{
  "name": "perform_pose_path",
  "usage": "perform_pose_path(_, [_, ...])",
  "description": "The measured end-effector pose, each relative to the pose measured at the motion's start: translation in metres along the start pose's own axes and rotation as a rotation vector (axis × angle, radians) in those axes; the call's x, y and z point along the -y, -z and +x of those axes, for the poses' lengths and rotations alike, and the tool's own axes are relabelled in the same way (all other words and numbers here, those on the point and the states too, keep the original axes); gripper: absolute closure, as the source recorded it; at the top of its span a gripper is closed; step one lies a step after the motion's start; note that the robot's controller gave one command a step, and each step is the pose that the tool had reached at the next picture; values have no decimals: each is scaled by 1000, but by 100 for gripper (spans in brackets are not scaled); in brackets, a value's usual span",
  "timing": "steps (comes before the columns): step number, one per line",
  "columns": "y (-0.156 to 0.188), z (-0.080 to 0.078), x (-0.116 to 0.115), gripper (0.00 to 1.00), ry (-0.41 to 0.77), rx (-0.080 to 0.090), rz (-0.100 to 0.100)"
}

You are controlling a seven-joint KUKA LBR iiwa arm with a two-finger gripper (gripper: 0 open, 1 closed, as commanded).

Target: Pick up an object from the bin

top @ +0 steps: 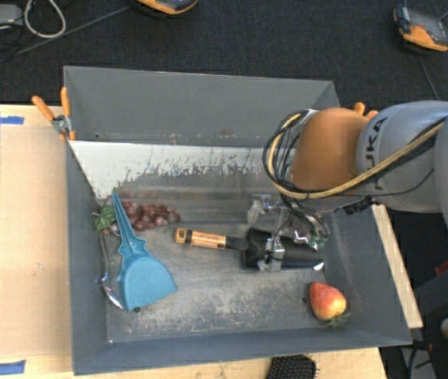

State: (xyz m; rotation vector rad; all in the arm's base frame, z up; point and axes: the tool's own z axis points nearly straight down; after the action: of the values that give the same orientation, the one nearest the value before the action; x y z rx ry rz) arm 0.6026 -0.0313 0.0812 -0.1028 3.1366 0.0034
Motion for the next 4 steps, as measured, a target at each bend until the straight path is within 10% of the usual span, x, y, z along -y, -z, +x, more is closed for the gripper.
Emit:
perform_pose_path(1, [-10,20,0,100,-98,1,0])
perform_pose_path(3, [8,25,-1,100,-97,-9,-1])
perform_pose_path(4, [86,-11,-3,100,111,-6,-2])
